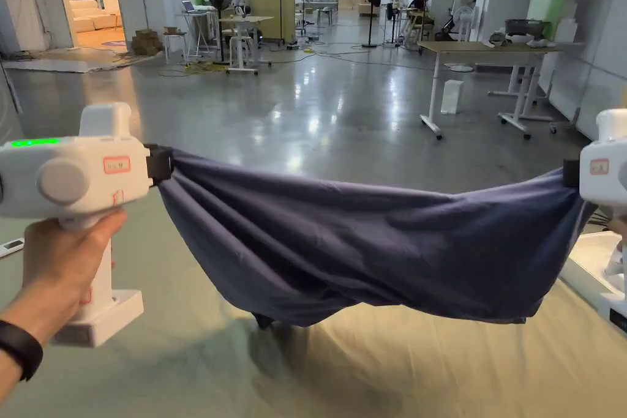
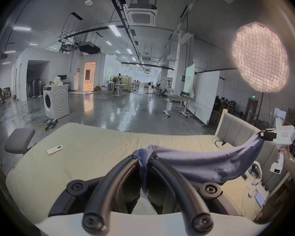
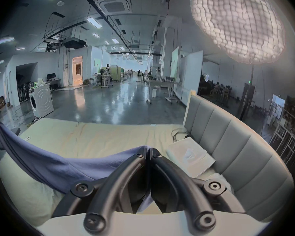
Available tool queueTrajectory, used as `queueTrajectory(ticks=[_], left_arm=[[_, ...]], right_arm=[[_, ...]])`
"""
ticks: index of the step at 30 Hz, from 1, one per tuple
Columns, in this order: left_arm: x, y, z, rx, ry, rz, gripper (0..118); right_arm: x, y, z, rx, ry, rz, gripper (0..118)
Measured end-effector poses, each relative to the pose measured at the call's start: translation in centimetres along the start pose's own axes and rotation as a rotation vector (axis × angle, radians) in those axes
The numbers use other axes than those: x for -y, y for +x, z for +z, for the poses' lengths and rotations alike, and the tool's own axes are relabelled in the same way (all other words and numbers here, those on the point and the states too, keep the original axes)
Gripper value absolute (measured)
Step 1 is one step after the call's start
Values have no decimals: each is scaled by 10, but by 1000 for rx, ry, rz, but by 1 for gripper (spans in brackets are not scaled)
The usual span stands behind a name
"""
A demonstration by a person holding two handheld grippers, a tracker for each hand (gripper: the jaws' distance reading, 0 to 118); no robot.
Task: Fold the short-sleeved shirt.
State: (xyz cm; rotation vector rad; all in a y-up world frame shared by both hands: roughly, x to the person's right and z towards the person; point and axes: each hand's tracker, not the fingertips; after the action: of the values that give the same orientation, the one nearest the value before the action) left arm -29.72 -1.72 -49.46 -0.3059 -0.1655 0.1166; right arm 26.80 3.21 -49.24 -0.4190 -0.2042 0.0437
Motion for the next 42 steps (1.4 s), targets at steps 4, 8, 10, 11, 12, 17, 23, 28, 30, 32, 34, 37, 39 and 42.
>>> queueTrajectory(ticks=[4,8,10,11,12,17,23,28,30,32,34,37,39,42], left_arm=[[97,-6,-12,16,-149,9,7],[201,-17,-26,28,-318,108,7],[244,-17,-26,27,-402,136,7],[262,-18,-26,21,-429,131,7],[278,-19,-25,24,-461,127,7],[329,-28,26,34,-459,186,7],[340,-47,113,49,-396,252,7],[340,-51,165,46,-373,239,7],[341,-48,181,48,-375,216,7],[343,-47,196,51,-393,162,7],[347,-46,205,66,-409,122,7],[356,-49,213,68,-424,116,7],[361,-54,211,64,-434,133,7],[364,-56,213,60,-435,148,7]], right_arm=[[103,-10,-43,-43,-148,13,3],[203,-14,-70,-72,-291,-60,3],[249,-16,-75,-69,-351,-70,3],[269,-16,-76,-79,-382,-76,2],[286,-14,-75,-81,-405,-91,2],[350,8,-42,-97,-390,-192,2],[381,38,35,-95,-345,-253,2],[403,48,94,-78,-349,-252,2],[412,48,116,-76,-354,-246,2],[421,48,134,-76,-364,-231,2],[429,45,150,-83,-371,-200,2],[438,37,163,-84,-383,-165,2],[438,36,168,-78,-382,-168,2],[438,40,177,-55,-364,-203,2]])
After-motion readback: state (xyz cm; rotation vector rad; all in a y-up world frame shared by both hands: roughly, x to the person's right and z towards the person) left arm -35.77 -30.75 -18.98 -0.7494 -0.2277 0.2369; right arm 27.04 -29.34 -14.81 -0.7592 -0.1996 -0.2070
